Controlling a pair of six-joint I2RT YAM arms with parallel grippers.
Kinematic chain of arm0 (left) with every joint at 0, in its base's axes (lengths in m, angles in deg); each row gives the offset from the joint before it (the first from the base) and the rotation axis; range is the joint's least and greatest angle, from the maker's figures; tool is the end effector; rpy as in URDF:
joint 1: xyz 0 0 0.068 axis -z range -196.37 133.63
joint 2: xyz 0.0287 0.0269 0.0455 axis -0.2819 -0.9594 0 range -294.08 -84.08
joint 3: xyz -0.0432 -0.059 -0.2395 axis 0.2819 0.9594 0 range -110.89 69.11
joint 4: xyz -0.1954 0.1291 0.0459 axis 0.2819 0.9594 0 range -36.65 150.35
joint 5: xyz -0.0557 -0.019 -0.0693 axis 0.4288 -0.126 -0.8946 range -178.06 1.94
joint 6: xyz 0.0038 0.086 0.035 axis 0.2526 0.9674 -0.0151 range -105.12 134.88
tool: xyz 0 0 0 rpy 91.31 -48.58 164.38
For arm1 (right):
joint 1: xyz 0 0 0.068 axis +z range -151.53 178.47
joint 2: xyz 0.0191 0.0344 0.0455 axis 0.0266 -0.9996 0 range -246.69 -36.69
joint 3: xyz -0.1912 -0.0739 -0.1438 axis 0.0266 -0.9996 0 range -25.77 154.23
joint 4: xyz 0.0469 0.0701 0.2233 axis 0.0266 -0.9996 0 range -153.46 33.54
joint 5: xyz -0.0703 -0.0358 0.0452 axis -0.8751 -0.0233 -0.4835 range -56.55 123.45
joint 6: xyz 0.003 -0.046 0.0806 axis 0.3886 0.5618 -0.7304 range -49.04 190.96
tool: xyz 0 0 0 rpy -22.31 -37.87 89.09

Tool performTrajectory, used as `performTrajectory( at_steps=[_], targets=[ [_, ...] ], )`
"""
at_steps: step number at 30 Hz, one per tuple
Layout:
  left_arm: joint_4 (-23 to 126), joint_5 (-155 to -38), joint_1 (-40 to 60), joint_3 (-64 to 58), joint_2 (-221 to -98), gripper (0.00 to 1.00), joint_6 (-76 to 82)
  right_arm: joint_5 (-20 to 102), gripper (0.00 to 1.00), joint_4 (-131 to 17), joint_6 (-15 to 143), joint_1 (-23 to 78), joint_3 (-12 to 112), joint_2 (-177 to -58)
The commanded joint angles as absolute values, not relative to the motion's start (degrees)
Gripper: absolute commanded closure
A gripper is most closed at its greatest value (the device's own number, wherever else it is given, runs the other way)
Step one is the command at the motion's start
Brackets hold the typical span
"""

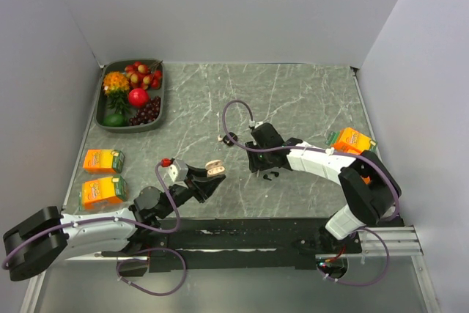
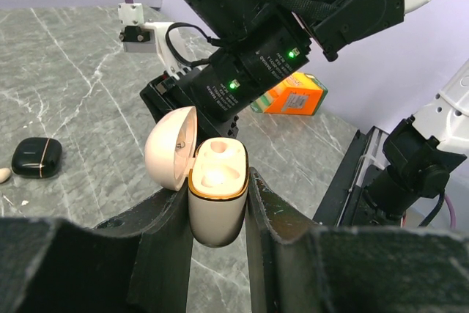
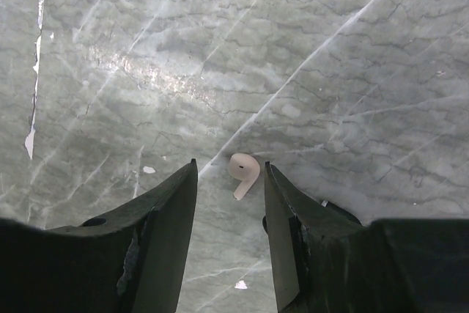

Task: Insert the wireless bluetooth earbuds into the charging case
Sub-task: Pick up the earbud from the center of the board.

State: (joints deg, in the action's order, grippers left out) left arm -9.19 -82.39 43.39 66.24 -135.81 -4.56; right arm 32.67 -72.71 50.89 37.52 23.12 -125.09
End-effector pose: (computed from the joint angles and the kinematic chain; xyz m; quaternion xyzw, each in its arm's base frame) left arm 0.1148 -0.1806 0.2131 0.1762 0.5927 -0.4771 0.6246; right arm 0.2417 0.1946 0.1299 -0.1555 0.9429 0.1395 0.2592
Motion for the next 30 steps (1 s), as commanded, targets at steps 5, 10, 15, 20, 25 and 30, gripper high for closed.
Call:
performTrajectory(
  at_steps=[5, 10, 15, 20, 25, 30],
  targets=[
    [-12.8, -83.3, 43.6, 68.4, -136.0, 0.99, -5.9, 33.1, 0.51, -71.9, 50.7, 37.0, 23.1, -127.1],
    [-12.9, -83.5, 43.6, 68.3, -136.6, 0.99, -6.0, 33.1, 0.52, -71.8, 50.6, 37.1, 22.5, -127.5],
    [-13.2, -83.4, 43.7, 68.2, -137.1, 0.99, -6.1, 33.1, 0.53, -70.9, 50.5, 37.1, 21.6, -128.4],
    [-13.4, -83.8, 43.7, 68.0, -137.7, 0.99, -6.4, 34.4, 0.56, -70.1, 50.3, 37.1, 21.3, -129.4],
    [-13.1, -83.6, 43.6, 68.0, -137.5, 0.99, -6.2, 34.3, 0.62, -69.8, 50.5, 37.1, 21.3, -129.7],
    [-12.8, -83.5, 43.7, 68.0, -137.2, 0.99, -6.0, 34.3, 0.73, -70.0, 50.7, 37.1, 21.5, -129.8]
  ],
)
